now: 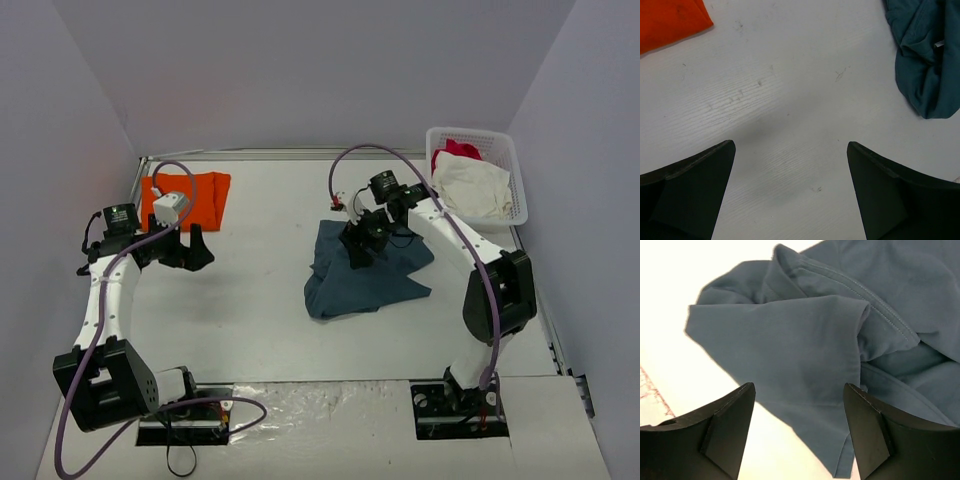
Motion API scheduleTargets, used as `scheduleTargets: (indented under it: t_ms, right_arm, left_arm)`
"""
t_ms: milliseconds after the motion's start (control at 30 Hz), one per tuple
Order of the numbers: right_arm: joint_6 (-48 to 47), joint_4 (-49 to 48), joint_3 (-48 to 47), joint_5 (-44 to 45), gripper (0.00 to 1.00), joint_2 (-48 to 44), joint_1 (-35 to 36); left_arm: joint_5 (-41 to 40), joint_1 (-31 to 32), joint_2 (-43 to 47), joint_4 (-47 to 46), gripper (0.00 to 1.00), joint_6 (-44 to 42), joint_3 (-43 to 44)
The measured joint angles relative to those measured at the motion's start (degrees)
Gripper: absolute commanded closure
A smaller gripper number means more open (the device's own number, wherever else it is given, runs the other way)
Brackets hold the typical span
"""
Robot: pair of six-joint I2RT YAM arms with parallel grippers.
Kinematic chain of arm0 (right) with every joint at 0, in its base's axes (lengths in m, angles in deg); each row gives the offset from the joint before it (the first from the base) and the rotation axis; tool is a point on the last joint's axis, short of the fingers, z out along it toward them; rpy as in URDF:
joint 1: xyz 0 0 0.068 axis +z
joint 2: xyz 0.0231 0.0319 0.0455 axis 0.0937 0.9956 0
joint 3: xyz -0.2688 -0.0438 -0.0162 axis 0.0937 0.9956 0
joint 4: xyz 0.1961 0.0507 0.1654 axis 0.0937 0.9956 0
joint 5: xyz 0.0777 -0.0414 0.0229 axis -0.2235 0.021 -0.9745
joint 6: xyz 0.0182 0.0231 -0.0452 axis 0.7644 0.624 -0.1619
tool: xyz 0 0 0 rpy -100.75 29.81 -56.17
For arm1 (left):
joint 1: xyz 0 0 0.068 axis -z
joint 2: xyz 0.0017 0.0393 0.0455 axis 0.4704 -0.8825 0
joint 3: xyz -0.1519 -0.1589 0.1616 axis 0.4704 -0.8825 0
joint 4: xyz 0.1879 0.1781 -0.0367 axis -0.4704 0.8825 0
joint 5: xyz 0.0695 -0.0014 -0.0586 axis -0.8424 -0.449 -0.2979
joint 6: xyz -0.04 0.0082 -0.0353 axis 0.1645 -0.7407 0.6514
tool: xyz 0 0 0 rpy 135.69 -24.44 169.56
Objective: Fold and stack the t-shirts
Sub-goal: Flatten out the tshirt
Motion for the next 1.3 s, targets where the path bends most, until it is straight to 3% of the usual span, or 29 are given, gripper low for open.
scheduleTargets:
  t_ms: [267, 500, 633, 767, 933, 1133, 1300]
  right_arm:
    - [-0.3, -0.1, -5.0, 2.4, 0.32, 12.5, -0.7]
    - [-1.3, -0.1, -8.7, 3.1, 0.31, 15.7, -2.4]
    - [-1.7, -0.2, -9.1, 3.0, 0.5, 16.3, -3.0]
    - [-3.2, 0.5, -8.7, 1.6, 0.52, 16.4, -2.9]
    - [-5.3, 2.0, -5.7, 0.2, 1.0, 16.4, -2.1]
    - [-5.7, 2.9, -2.3, -0.5, 1.0, 15.1, -1.8]
    - [-5.8, 7.0, -1.3, -1.0, 1.0, 5.9, -1.7]
  left_arm:
    - [0.0, 0.0, 0.0, 0.7, 0.06, -0.2, 0.0]
    - [0.0, 0.0, 0.0, 1.0, 0.06, -0.5, 0.0]
    - [0.0, 0.0, 0.0, 1.0, 0.06, -0.8, 0.0]
    - [0.2, 0.0, -0.3, 1.0, 0.06, -1.1, 0.0]
    - [0.4, 0.0, -1.2, 1.1, 0.06, -1.2, 0.0]
    - [0.5, 0.2, -1.4, 1.2, 0.06, -1.2, 0.0]
    - [0.8, 0.2, -1.4, 1.4, 0.06, -1.2, 0.2]
